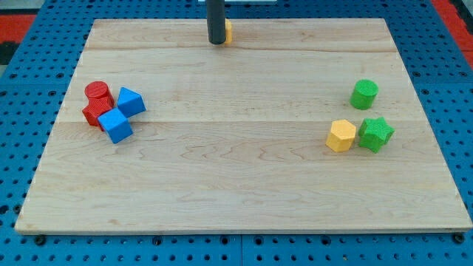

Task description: Push the green star towards top center

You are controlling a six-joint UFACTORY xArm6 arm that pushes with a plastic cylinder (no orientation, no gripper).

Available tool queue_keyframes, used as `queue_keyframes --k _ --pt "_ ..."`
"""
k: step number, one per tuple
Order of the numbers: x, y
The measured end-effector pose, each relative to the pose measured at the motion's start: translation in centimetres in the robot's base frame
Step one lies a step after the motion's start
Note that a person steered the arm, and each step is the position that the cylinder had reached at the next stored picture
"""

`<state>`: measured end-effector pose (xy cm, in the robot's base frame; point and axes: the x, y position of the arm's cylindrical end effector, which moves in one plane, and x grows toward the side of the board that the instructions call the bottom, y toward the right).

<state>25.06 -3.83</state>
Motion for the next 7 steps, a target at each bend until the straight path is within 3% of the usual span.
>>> queue_keyframes --k 2,3,4,5,7 --pt "17.3 1.8" --pt "26.3 5.7" --pt "31.9 16.1" --pt "32.6 27.4" --pt "27.0 30.9"
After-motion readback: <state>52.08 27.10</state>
